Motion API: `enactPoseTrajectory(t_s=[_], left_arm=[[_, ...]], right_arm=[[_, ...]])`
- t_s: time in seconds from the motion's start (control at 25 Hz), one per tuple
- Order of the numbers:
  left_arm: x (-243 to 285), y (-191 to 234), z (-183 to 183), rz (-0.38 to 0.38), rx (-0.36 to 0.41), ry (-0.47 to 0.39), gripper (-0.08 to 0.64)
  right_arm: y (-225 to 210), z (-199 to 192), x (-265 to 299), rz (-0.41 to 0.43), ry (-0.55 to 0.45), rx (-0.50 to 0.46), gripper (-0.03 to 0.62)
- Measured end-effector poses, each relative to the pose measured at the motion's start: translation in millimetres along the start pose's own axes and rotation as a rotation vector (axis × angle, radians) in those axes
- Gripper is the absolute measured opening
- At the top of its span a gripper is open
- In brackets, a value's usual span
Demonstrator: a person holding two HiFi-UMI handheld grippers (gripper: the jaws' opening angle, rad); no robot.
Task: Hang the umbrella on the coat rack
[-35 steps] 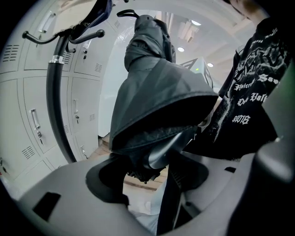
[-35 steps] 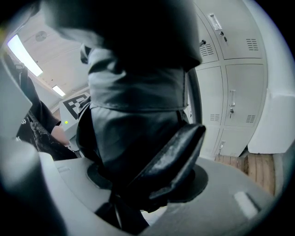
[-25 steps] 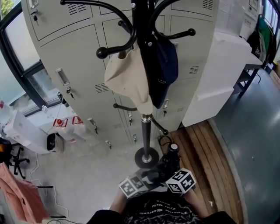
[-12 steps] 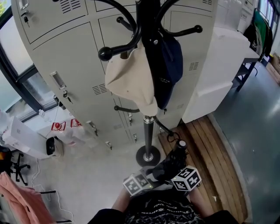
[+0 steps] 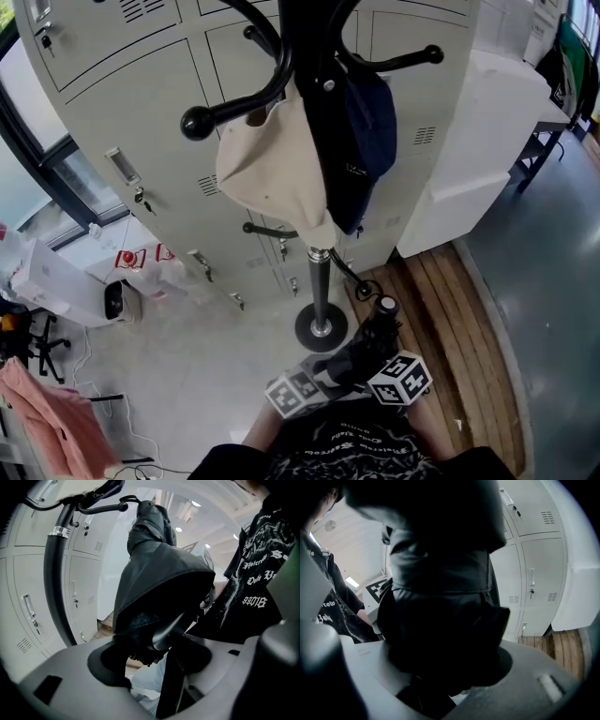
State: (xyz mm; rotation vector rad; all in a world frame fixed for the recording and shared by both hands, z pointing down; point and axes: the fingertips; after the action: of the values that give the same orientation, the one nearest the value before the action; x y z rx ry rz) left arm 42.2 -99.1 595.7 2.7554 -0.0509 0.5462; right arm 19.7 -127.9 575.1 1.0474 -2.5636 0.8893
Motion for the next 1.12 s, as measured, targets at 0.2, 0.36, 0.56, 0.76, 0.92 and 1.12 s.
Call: enactPoseTrajectory(t_s=[0.2, 0.36, 0.56, 0.76, 0.92, 1.12], left_arm=[[5, -5, -8, 0.010, -0.035, 0.007, 0.287], [8, -6, -11, 0.014, -0.053, -0.001, 0.287], [11, -9, -16, 0.013, -0.088, -0.005, 0.287], [18, -13, -23, 0.010, -0.118, 0.008, 0.287], [19, -15, -28, 0.016, -0.141, 0.020, 0.287], [21, -14, -29, 0.030, -0.171, 0.008, 0.287]], right_arm=[[0, -8, -4, 0.015, 0.028, 0.018, 0.278], [-1, -12, -4, 0.023, 0.045, 0.016, 0.279], [-3, -20, -5, 0.027, 0.067, 0.027, 0.279], [-5, -28, -7, 0.039, 0.089, 0.040, 0.279], [-6, -33, -8, 0.050, 0.108, 0.046, 0.279], [-8, -38, -5, 0.065, 0.132, 0.039, 0.279]])
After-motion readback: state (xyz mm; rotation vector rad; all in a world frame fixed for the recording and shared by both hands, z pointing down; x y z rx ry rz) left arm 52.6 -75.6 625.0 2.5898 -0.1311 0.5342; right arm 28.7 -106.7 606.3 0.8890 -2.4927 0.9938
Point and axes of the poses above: the fingertips, and each gripper's own axes: x forward along the fingers, y to its left, z out of its top, and after that the axes turned 13 degrees about -y, right-handed
